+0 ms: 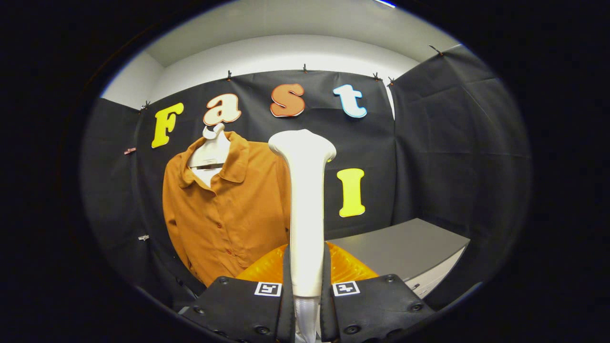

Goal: Iron the clothes twice with a garment steamer, once on the left side and once on the right side.

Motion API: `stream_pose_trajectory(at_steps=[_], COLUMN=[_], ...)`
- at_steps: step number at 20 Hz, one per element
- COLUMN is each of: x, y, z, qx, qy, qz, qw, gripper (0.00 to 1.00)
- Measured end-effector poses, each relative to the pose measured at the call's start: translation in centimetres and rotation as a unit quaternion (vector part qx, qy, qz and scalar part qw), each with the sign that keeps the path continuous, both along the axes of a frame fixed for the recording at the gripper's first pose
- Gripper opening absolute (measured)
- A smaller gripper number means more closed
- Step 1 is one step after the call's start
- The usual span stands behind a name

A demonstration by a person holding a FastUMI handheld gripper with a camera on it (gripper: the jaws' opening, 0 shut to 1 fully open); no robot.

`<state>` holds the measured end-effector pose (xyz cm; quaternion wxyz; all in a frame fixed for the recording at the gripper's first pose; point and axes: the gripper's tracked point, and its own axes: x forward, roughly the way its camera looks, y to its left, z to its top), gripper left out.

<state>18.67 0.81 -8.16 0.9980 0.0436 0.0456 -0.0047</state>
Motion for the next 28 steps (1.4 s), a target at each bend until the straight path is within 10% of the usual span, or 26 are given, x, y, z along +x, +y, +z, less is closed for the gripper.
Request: stream_pose_trajectory(at_steps=[28], x=[8.6], y=[10.0], z=[-10.8], qx=[-0.099], qy=[0.047], qz=[0.03], qw=[0.994], gripper=[0.24])
